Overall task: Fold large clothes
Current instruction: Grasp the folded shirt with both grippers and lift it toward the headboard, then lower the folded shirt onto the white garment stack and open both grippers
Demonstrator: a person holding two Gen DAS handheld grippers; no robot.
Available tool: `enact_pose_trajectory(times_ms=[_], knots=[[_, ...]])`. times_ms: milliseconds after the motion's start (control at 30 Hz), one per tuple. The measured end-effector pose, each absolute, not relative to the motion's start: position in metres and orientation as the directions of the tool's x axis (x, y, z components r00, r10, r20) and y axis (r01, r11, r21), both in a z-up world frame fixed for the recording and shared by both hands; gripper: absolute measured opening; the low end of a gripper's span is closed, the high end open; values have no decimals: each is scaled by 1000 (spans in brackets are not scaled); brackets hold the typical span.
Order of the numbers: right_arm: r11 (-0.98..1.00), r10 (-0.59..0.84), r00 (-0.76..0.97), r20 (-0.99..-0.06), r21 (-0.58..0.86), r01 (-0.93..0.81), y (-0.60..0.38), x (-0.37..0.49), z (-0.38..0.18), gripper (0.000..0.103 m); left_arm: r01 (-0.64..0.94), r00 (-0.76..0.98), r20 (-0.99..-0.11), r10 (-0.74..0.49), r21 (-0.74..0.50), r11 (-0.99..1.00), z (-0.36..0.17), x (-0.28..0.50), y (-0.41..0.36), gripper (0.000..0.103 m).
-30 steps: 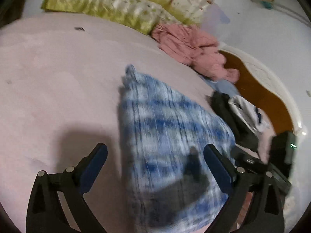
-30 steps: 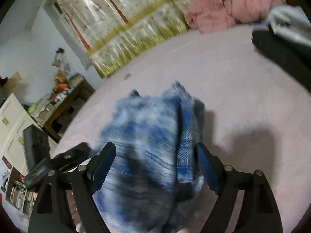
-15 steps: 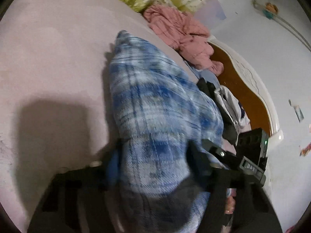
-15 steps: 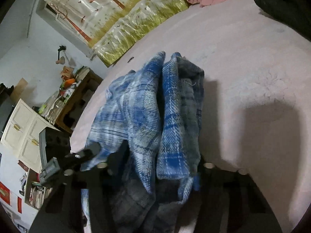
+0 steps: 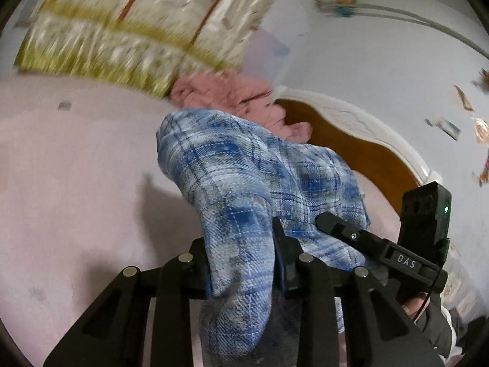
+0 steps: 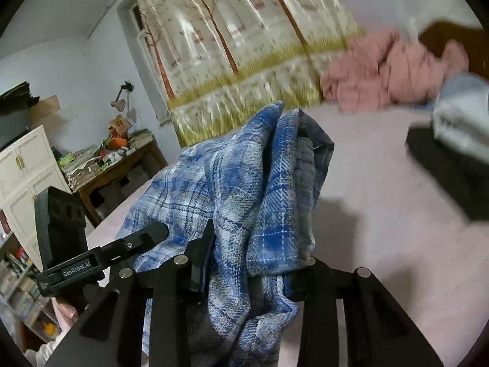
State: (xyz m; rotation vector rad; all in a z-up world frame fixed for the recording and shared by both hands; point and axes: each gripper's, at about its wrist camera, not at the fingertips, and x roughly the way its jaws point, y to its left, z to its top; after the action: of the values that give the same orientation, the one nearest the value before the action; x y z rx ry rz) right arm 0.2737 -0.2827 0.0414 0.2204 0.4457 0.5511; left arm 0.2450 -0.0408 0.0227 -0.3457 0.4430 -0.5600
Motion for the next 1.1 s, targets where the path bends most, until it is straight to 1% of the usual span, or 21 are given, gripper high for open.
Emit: enact_pose_trajectory(times_ms=[133,267,300,367,467,533,600,633,700,767,933,1000,1033,1067,1100], knots=[[849,516,816,-259,282,-447,-317,244,91,37,513,759,-240,-605,-351,783,82,234,-79,29],[881,438,886,-149,268,-390,-364,220,142,37,601,739,-185,-648,-254,758,142,240,-133,29],[896,394,912,-110,265,-355,-380,213,155,37,623,728,-173,-663,-235,746,154,244,-146,29],[922,318,946,-63,254,-292,-397,206,170,37,662,703,-160,-693,-206,720,178,260,-178,29],[958,165,986,13,237,-163,-430,208,188,37,691,678,-156,-719,-198,695,199,294,-227,29],[968,90,995,38,233,-96,-449,218,193,37,701,669,-160,-726,-190,687,206,316,-262,29],[971,-3,998,58,239,-11,-475,239,191,37,709,673,-161,-722,-135,692,210,336,-302,29],[968,-28,998,63,250,11,-485,246,188,37,716,674,-161,-721,-102,691,209,348,-322,29],[952,-90,993,73,298,65,-519,271,175,37,722,671,-169,-722,-72,688,201,374,-356,29],[945,-121,991,62,314,96,-548,296,163,37,724,669,-179,-722,-66,687,186,401,-385,29],[941,-113,993,-47,315,122,-601,372,127,37,722,653,-226,-723,-103,685,135,472,-433,29],[932,-109,980,-164,325,158,-618,407,106,37,701,665,-265,-699,-104,706,105,489,-445,29],[927,-119,973,-200,328,181,-624,416,99,37,700,654,-303,-693,-104,707,88,497,-452,29],[916,-140,956,-258,333,224,-628,427,90,37,699,642,-337,-689,-112,706,71,506,-457,30],[907,-141,947,-287,346,240,-633,434,84,37,690,635,-361,-683,-131,712,59,510,-461,33]])
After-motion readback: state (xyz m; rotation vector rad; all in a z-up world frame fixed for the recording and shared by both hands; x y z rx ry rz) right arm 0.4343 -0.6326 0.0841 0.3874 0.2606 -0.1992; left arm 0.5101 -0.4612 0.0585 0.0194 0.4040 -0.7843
